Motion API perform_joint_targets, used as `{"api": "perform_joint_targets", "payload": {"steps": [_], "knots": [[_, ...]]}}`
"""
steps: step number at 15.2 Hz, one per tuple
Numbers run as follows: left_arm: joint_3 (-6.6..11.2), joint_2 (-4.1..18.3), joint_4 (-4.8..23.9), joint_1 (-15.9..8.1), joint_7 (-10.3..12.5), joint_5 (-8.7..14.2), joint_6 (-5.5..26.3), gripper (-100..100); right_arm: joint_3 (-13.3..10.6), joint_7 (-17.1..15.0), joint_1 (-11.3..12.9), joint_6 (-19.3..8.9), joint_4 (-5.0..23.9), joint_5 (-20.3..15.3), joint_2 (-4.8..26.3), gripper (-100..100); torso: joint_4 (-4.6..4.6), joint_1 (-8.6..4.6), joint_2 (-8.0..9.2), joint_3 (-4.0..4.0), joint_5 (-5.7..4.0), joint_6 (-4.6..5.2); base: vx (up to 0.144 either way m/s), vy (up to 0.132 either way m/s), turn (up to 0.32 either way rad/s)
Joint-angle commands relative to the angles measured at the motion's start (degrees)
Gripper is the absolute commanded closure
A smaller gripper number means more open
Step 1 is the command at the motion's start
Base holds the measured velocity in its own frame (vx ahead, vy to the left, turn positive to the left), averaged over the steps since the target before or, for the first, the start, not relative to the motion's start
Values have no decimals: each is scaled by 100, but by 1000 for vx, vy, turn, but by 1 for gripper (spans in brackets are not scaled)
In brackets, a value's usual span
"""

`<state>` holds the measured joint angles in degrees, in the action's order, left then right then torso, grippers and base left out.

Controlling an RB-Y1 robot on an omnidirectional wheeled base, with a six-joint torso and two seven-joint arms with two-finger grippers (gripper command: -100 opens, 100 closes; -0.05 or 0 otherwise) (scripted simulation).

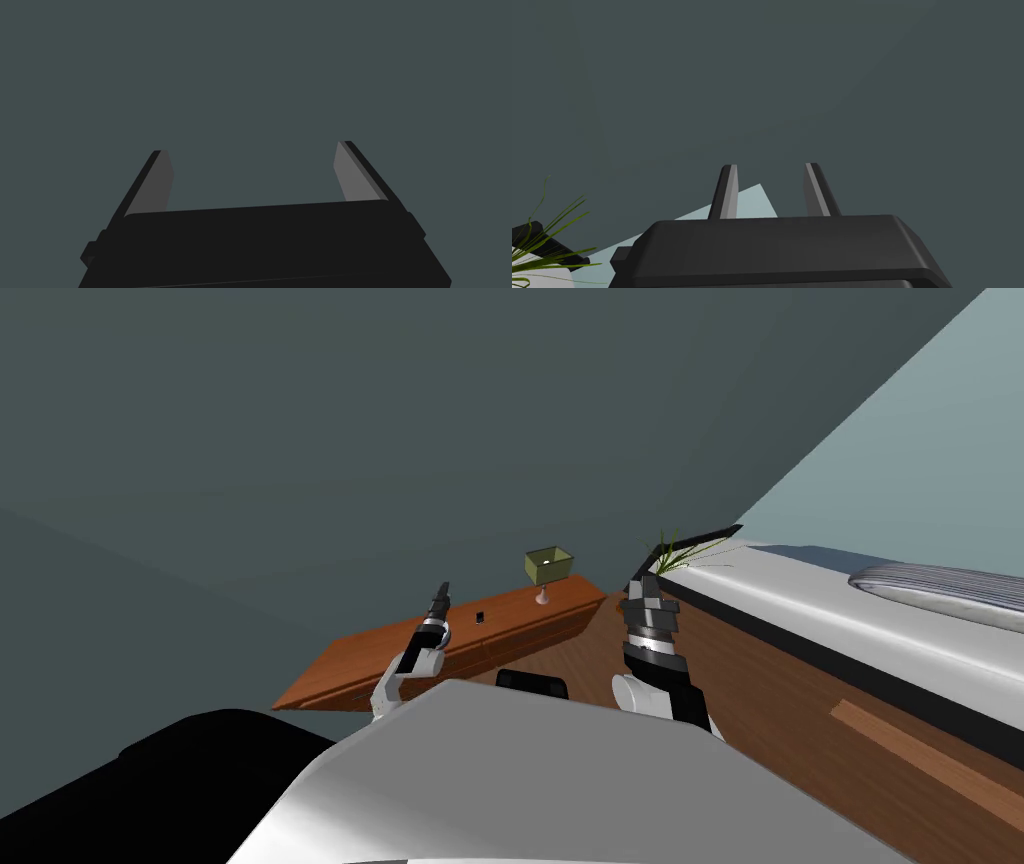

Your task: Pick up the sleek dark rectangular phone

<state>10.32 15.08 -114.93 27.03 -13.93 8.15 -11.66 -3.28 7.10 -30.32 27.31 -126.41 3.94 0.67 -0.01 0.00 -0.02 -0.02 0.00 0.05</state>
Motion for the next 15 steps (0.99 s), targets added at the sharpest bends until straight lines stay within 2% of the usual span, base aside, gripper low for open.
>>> {"api": "perform_joint_targets", "payload": {"steps": [1,2,3,4,5,6,7,8,9,10,11,12,13,15], "knots": [[73,111,286,-13,-153,111,127,-100,0,0,0,0,0,0,0,0,0,0,0,0,0,0,3,-6,-274],[73,111,292,-13,-153,111,127,-100,0,0,0,0,0,0,0,0,0,-1,1,0,0,-2,2,0,-88],[155,235,462,-41,-335,250,281,-100,1,0,-1,0,0,0,0,0,0,2,0,0,0,-5,4,-8,-220],[155,235,573,-41,-335,250,281,-100,0,0,0,0,0,0,0,0,0,2,0,0,1,-2,4,-6,-260],[234,357,808,-68,-521,397,440,-100,0,0,0,0,0,0,0,0,0,2,0,0,1,-2,5,-7,-337],[234,357,862,-68,-521,397,440,-100,0,0,0,0,0,0,0,0,0,2,-1,-1,1,0,5,-3,-289],[308,478,1091,-96,-710,552,603,-100,0,0,0,0,0,0,0,0,0,3,-1,-1,0,-2,6,-3,-336],[308,478,1158,-96,-712,552,603,-100,0,0,0,0,0,0,0,0,0,3,-1,-1,1,0,6,0,-272],[373,599,1356,-125,-904,715,752,-100,1,0,-1,0,0,0,0,0,0,3,-1,-1,1,-3,8,-6,-376],[373,599,1460,-125,-904,715,770,-100,0,0,0,0,0,0,0,0,0,3,-2,-1,0,2,8,-1,-297],[430,717,1676,-155,-1099,886,925,-100,1,0,-1,0,0,0,0,0,-1,3,-3,-2,1,-2,11,-3,-317],[430,717,1767,-155,-1099,886,939,-100,0,0,0,0,0,0,0,0,-1,3,-3,-2,1,-1,11,1,-245],[475,835,1935,-184,-1272,1066,1111,-100,1,0,-1,0,0,0,0,0,-1,4,-3,-2,1,-4,12,-1,-328],[475,835,2077,-184,-1295,1066,1111,-100,1,0,-1,0,0,0,0,0,-1,3,-4,-2,1,-2,10,4,-191]]}}
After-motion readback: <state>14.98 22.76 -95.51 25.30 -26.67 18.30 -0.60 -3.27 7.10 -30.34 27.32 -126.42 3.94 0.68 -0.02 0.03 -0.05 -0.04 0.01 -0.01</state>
